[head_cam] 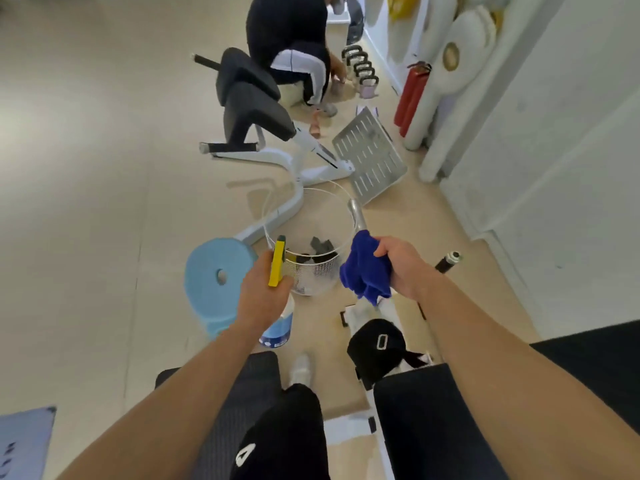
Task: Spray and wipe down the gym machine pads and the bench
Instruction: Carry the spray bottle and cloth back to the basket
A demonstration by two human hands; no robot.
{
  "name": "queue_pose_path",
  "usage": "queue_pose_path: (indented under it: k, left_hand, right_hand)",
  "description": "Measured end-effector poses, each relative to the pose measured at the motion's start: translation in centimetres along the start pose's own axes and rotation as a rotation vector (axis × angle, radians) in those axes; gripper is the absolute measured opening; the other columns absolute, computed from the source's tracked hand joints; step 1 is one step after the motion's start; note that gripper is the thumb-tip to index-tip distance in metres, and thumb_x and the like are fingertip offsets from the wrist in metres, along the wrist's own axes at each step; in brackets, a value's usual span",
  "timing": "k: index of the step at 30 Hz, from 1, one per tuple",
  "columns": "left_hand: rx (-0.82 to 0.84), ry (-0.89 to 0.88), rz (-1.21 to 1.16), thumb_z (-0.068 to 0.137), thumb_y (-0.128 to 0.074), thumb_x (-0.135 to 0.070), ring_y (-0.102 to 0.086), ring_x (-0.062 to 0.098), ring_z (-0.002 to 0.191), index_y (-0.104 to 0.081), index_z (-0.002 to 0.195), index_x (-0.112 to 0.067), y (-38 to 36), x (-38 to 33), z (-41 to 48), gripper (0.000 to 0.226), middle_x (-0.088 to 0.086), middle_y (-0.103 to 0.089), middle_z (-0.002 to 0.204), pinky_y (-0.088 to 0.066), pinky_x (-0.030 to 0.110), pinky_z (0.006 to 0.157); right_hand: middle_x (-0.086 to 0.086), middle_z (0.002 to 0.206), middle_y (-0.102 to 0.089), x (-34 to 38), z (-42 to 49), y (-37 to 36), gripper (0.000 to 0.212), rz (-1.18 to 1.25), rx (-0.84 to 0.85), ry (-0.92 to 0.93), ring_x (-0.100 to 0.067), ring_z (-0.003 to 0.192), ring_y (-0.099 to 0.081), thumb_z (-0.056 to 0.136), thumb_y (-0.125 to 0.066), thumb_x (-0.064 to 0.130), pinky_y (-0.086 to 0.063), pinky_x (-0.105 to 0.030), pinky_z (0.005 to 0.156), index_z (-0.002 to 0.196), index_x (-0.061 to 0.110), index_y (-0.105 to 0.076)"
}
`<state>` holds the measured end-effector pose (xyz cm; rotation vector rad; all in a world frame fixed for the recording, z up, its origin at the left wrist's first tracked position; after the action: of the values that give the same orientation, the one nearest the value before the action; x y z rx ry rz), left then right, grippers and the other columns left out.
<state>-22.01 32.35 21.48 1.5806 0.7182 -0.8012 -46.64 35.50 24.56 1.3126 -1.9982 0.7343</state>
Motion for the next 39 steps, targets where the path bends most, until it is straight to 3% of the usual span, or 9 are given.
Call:
queue_pose_path:
  k: [3, 7, 13, 15, 17, 20, 27, 32, 39]
  left_hand:
    - [-0.056, 0.018, -0.016, 0.076, -0.055, -0.023, -0.053, 0.021, 0.061, -0.06, 0.107, -0.015, 2.1, 1.1, 5.1, 0.032, 0.0, -0.056, 0.069, -0.043, 0.035, 0.061]
    - [-0.077, 0.043, 0.022, 0.08, -0.057, -0.021, -0.058, 0.032, 0.073, -0.057, 0.123, -0.019, 4.3, 2.1, 11.5, 0.042, -0.008, -0.051, 0.075, -0.047, 0.04, 0.068]
    - [-0.1, 0.071, 0.02, 0.078, -0.052, -0.03, -0.063, 0.034, 0.091, -0.05, 0.133, -0.023, 5.9, 3.7, 18.3, 0.055, 0.003, -0.066, 0.109, -0.055, 0.052, 0.082]
    - [-0.125, 0.064, 0.007, 0.079, -0.051, -0.028, -0.063, 0.035, 0.096, -0.049, 0.134, -0.019, 5.7, 4.6, 19.5, 0.056, 0.005, -0.061, 0.123, -0.054, 0.053, 0.084]
    - [-0.155, 0.058, -0.009, 0.08, -0.051, -0.025, -0.061, 0.035, 0.097, -0.049, 0.134, -0.015, 5.5, 5.7, 20.5, 0.055, 0.006, -0.057, 0.127, -0.054, 0.052, 0.082]
    - [-0.181, 0.1, -0.04, 0.085, -0.055, -0.021, -0.061, 0.03, 0.088, -0.045, 0.139, -0.014, 5.0, 8.4, 21.6, 0.056, 0.01, -0.062, 0.115, -0.051, 0.043, 0.075]
    - [-0.226, 0.258, -0.068, 0.095, -0.057, -0.011, -0.068, 0.026, 0.076, -0.043, 0.142, -0.015, 4.0, 17.1, 22.7, 0.049, 0.003, -0.07, 0.089, -0.056, 0.042, 0.069]
    - [-0.252, 0.364, -0.032, 0.099, -0.055, -0.018, -0.068, 0.029, 0.072, -0.039, 0.143, -0.016, 2.7, 23.4, 23.4, 0.047, 0.01, -0.07, 0.084, -0.057, 0.047, 0.065]
    - [-0.305, 0.448, 0.068, 0.103, -0.052, -0.029, -0.06, 0.027, 0.072, -0.032, 0.152, -0.017, 1.5, 31.4, 23.6, 0.054, 0.003, -0.064, 0.085, -0.042, 0.035, 0.062]
  right_hand:
    - [-0.019, 0.095, -0.06, 3.0, 5.2, -3.9, 0.037, -0.069, -0.018, -0.055, -0.033, 0.078, -0.06, 0.07, -0.052, 0.014, -0.052, -0.041, 0.074, 0.106, 0.004, -0.052]
    - [-0.016, 0.118, -0.062, 7.7, 13.7, -7.9, 0.082, -0.163, -0.086, -0.088, -0.035, 0.098, -0.063, 0.052, -0.066, 0.028, -0.053, -0.049, 0.091, 0.131, 0.014, -0.048]
    - [-0.01, 0.128, -0.056, 11.7, 22.3, -12.6, 0.06, -0.44, -0.212, -0.076, -0.029, 0.109, -0.056, 0.084, -0.057, 0.043, -0.048, -0.039, 0.089, 0.134, 0.013, -0.05]
    - [-0.008, 0.12, -0.064, 10.8, 21.9, -15.2, 0.039, -0.443, -0.108, -0.112, -0.024, 0.101, -0.06, 0.095, -0.055, 0.03, -0.046, -0.032, 0.073, 0.129, 0.011, -0.056]
    - [-0.004, 0.11, -0.073, 8.6, 21.7, -18.3, 0.026, -0.42, 0.065, -0.155, -0.02, 0.096, -0.067, 0.097, -0.052, 0.022, -0.052, -0.033, 0.074, 0.12, 0.014, -0.063]
    - [-0.003, 0.097, -0.075, 4.6, 22.6, -23.0, 0.026, -0.449, 0.281, -0.148, -0.023, 0.091, -0.068, 0.095, -0.047, 0.018, -0.052, -0.037, 0.084, 0.113, 0.017, -0.066]
    - [0.0, 0.089, -0.066, -2.3, 26.1, -30.1, 0.031, -0.542, 0.405, -0.122, -0.017, 0.08, -0.062, 0.097, -0.042, 0.014, -0.051, -0.03, 0.068, 0.106, 0.019, -0.071]
    - [-0.011, 0.103, -0.071, -6.3, 29.1, -32.6, 0.034, -0.479, 0.444, -0.184, -0.03, 0.093, -0.069, 0.098, -0.038, 0.008, -0.056, -0.046, 0.095, 0.105, 0.014, -0.07]
    - [-0.01, 0.105, -0.071, -12.2, 33.2, -36.0, 0.031, -0.457, 0.457, -0.256, -0.034, 0.099, -0.07, 0.095, -0.044, 0.008, -0.056, -0.048, 0.095, 0.114, 0.012, -0.068]
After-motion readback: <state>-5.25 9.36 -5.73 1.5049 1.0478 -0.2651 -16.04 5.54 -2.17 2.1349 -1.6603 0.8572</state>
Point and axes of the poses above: each hand's wrist, its own z-axis towards the middle knuckle, its own y-axis out of the back of the hand, x = y × z, the point moved 3 cm from there along z, towards the middle knuckle
